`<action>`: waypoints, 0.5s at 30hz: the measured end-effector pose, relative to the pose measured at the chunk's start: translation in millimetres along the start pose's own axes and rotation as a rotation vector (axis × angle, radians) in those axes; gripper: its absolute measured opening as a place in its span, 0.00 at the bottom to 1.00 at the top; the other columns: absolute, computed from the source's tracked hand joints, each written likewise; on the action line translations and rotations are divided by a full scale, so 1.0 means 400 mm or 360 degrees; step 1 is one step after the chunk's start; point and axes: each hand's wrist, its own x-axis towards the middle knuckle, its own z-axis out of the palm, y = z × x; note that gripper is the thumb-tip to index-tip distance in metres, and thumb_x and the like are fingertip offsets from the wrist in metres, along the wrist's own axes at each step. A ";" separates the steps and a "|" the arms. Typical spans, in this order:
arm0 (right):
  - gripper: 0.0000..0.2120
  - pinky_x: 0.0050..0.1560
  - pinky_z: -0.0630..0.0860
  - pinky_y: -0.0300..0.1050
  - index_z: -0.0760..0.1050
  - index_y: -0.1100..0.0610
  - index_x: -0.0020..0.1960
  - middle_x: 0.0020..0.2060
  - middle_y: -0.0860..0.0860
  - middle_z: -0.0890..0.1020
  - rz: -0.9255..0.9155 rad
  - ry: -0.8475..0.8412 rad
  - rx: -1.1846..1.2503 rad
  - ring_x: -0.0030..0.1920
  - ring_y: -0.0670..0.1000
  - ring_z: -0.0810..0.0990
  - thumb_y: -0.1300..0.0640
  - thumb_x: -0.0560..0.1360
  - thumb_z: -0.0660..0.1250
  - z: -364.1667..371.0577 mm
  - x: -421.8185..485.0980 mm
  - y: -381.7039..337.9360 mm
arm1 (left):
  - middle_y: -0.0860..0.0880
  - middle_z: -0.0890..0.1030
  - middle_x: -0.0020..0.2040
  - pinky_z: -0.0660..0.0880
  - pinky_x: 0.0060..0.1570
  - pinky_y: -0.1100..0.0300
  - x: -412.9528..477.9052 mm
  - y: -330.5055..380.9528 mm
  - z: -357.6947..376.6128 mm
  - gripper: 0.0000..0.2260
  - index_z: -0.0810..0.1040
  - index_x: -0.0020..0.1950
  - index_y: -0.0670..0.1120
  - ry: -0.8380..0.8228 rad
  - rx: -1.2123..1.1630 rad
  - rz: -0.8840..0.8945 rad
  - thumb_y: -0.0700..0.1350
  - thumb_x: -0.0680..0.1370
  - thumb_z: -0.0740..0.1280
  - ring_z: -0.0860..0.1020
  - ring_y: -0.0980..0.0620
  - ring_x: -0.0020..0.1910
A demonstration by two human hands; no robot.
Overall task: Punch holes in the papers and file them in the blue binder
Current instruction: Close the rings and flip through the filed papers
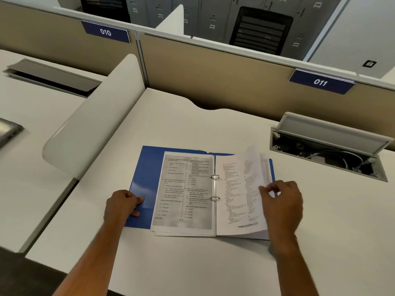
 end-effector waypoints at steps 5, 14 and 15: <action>0.09 0.36 0.77 0.41 0.78 0.49 0.42 0.36 0.43 0.83 -0.0234 -0.0419 0.0237 0.37 0.44 0.82 0.53 0.75 0.78 0.023 -0.092 -0.242 | 0.46 0.86 0.30 0.85 0.50 0.44 -0.002 0.001 0.000 0.15 0.82 0.44 0.42 0.0010 -0.0037 -0.0015 0.54 0.76 0.78 0.87 0.44 0.32; 0.08 0.51 0.83 0.42 0.82 0.52 0.54 0.50 0.50 0.87 -0.0572 -0.1016 0.0021 0.46 0.53 0.86 0.48 0.81 0.71 0.284 -0.243 -0.378 | 0.46 0.86 0.29 0.85 0.49 0.45 -0.013 0.003 0.002 0.14 0.81 0.43 0.44 0.0028 -0.0045 -0.0015 0.54 0.77 0.77 0.87 0.45 0.32; 0.09 0.52 0.82 0.41 0.82 0.53 0.56 0.51 0.51 0.87 -0.0562 -0.1051 0.0016 0.47 0.53 0.86 0.48 0.82 0.71 0.312 -0.255 -0.370 | 0.46 0.86 0.30 0.85 0.49 0.45 -0.013 0.002 0.002 0.14 0.81 0.43 0.44 0.0029 -0.0039 -0.0012 0.54 0.77 0.77 0.87 0.45 0.33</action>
